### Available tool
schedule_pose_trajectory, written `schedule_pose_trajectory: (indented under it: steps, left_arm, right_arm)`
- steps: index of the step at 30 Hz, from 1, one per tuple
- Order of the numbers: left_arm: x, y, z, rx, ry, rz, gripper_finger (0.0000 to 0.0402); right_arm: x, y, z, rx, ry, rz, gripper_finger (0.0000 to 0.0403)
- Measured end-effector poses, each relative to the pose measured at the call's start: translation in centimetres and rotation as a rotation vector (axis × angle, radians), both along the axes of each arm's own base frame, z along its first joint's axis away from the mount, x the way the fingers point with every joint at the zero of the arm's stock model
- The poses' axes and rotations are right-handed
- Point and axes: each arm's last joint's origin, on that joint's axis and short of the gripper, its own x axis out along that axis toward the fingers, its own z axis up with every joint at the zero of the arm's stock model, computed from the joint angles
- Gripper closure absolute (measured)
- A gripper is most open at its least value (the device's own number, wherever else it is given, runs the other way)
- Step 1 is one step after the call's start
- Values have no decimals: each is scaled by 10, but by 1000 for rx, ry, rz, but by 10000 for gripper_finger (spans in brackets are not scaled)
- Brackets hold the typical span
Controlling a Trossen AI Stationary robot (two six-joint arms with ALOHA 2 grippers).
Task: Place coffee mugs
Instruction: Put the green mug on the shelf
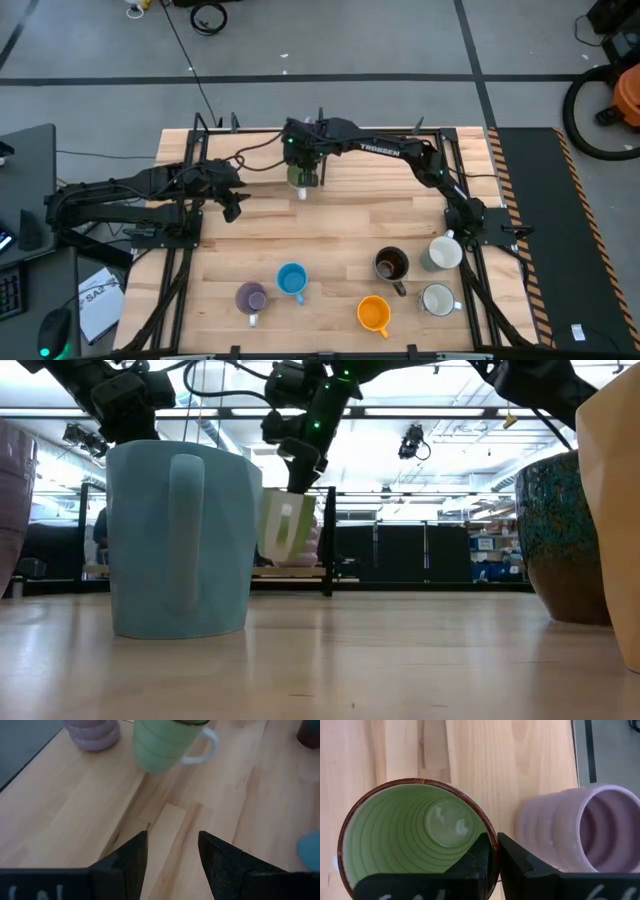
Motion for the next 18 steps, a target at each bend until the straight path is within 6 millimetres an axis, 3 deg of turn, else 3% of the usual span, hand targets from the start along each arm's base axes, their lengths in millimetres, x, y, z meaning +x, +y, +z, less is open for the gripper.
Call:
schedule_pose_trajectory:
  steps: [9, 18]
  left_arm:
    - [0, 0, 0, -6, -2, 6, 221]
    - [0, 0, 0, -6, -9, 7, 221]
  right_arm:
    - [-4, -17, -1, -12, -4, -41, 370]
    - [-6, -20, -2, -44, 16, -44, 369]
